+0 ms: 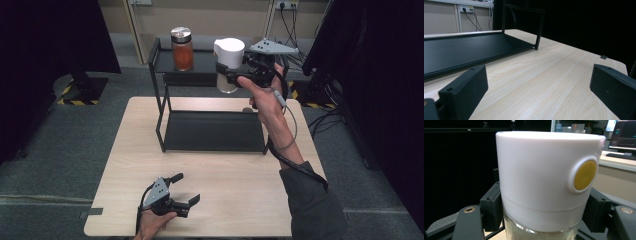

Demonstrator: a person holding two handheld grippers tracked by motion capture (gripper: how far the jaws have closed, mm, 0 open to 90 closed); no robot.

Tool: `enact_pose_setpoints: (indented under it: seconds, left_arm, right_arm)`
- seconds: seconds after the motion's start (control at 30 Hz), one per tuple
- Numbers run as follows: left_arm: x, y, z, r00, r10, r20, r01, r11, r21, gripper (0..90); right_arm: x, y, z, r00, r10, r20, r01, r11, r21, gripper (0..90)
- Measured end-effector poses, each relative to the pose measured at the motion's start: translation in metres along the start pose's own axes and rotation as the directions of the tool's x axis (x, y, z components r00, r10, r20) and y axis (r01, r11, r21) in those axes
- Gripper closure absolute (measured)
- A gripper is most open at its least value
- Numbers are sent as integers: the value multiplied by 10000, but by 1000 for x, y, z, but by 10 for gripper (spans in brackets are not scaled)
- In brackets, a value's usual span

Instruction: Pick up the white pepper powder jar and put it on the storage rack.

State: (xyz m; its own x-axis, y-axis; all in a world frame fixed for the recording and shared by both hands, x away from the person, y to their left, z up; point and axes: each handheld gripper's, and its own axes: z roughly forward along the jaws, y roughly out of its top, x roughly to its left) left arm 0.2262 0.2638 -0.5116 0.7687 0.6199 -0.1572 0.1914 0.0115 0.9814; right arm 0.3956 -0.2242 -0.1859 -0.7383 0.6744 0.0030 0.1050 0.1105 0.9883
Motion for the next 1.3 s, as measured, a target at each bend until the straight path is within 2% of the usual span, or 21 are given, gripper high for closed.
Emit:
enact_pose_setpoints:
  seconds: [0.43,0.87,1.3]
  left_arm:
    - [0,0,0,10000,-35,28,35,10000,-37,9]
    - [0,0,-1,10000,2,66,-2,10000,-37,9]
    - [0,0,-2,9999,7,110,-7,10000,-48,9]
  right_arm:
    - [-5,12,21,9981,66,605,-75,9999,153,307]
    - [-3,23,42,9939,47,1104,-71,9998,211,308]
    - [-5,21,60,9856,227,1675,-259,9995,168,307]
